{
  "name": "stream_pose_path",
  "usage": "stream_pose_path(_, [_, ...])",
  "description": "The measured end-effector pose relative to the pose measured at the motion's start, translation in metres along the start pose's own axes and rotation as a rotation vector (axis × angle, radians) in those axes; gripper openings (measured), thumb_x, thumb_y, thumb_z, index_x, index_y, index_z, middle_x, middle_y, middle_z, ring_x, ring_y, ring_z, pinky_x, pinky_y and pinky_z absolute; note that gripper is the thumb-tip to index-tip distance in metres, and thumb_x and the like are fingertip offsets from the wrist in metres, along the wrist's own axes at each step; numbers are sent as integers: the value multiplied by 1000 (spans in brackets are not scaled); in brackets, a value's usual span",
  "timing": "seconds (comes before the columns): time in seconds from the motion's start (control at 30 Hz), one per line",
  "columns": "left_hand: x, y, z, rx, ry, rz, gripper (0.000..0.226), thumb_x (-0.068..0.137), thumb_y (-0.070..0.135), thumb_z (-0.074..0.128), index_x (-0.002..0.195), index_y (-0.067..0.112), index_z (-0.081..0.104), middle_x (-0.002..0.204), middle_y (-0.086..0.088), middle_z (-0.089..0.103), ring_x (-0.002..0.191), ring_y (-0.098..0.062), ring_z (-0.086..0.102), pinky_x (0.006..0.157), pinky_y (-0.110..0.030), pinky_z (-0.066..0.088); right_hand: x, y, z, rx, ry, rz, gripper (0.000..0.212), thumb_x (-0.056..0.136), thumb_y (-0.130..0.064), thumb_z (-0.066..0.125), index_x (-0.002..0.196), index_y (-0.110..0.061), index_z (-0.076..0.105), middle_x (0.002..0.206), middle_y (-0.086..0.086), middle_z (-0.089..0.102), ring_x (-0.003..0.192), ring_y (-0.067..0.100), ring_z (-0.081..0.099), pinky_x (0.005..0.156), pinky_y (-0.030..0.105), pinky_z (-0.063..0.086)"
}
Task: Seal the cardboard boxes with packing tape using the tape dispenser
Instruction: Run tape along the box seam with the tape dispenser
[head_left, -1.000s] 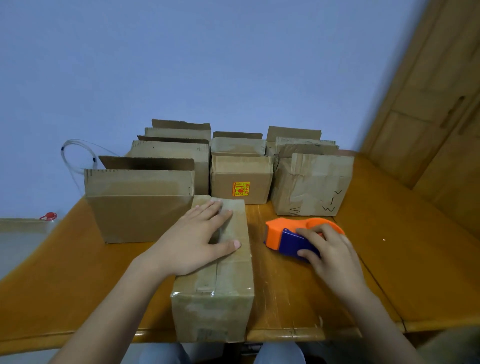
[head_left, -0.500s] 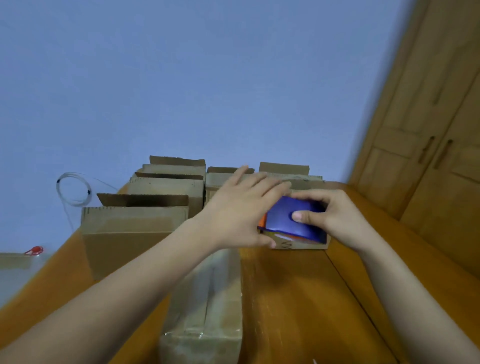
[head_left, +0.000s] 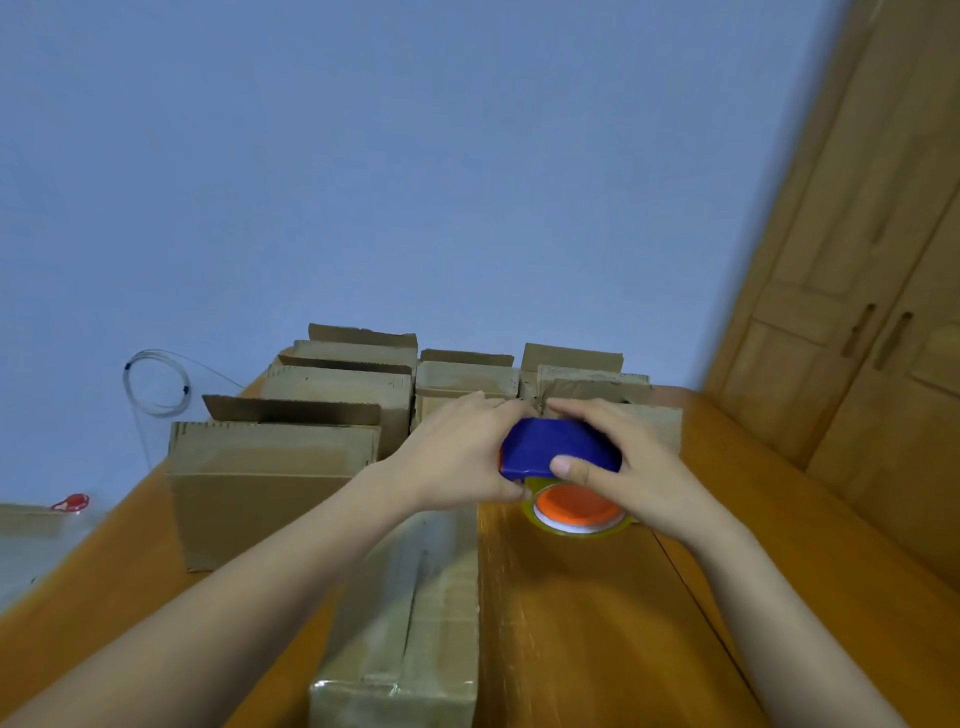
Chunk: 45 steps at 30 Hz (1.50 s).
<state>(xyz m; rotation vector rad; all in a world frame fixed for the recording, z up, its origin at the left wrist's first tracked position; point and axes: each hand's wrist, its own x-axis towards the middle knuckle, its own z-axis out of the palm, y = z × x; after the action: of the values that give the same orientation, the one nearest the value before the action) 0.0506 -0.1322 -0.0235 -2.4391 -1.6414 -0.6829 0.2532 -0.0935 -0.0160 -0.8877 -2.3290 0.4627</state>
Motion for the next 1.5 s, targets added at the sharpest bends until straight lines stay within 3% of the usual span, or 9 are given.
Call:
stream_pose_path(0.17, [4,-2,-8,-84,-53,-23,67,72,41,79,130,22,51,116,7,62,100,-12,55,73,-20,44,-9,4,3,-385,-91,-134,76,82,-36,69,145,-38,27,141,-18,31,129,4,30,105,30,36])
stream_pose_path(0.33, [9,0,-7,-126,-79,-35,64,70,41,80,126,22,55,112,7,64,98,-14,58,77,-28,50,-7,12,18,-728,196,-329,61,75,-7,68,133,-15,54,124,4,62,112,27,58,100,52,41])
stream_pose_path(0.43, [13,-4,-10,-283,-174,-51,74,70,42,83,132,21,49,119,5,62,104,-13,58,87,-34,52,-5,8,18,-611,276,-376,49,80,-8,46,128,-13,60,120,6,65,106,27,63,84,38,53])
stream_pose_path(0.5, [12,-9,-22,-560,-215,-95,92,67,41,84,145,23,37,132,6,54,119,-10,52,95,-23,48,-2,12,16,-506,249,-307,56,75,5,57,128,-14,60,123,5,64,112,27,61,88,42,52])
stream_pose_path(0.6, [1,-21,-43,-817,-10,-161,83,75,43,73,146,28,33,141,10,46,131,-1,42,103,-15,37,2,23,8,-316,219,-163,67,72,18,59,129,-17,59,126,2,62,119,23,56,97,35,48])
stream_pose_path(0.77, [-22,-30,-30,-810,238,-131,57,77,49,66,130,31,53,129,15,59,122,4,51,107,-22,38,-2,20,-8,35,253,19,65,79,18,57,117,-35,60,103,-19,67,102,5,61,77,0,40])
stream_pose_path(0.9, [-25,-14,-12,-709,332,-41,49,80,40,70,126,28,60,128,15,59,123,2,50,104,-19,39,-2,8,-8,221,218,113,52,75,8,60,98,-38,62,79,-33,66,81,-13,60,70,3,42])
stream_pose_path(1.17, [-17,2,7,-475,591,-45,50,82,50,58,125,24,63,131,16,53,125,2,45,102,-21,42,-1,0,6,555,218,243,44,58,-11,59,99,-27,65,70,-10,71,66,2,65,58,14,48])
stream_pose_path(1.5, [-15,-3,4,-422,838,16,25,86,30,64,103,14,71,113,16,54,110,-4,54,93,-15,42,-8,-7,23,616,181,298,39,82,7,63,104,-25,65,79,-2,73,73,13,68,60,21,51])
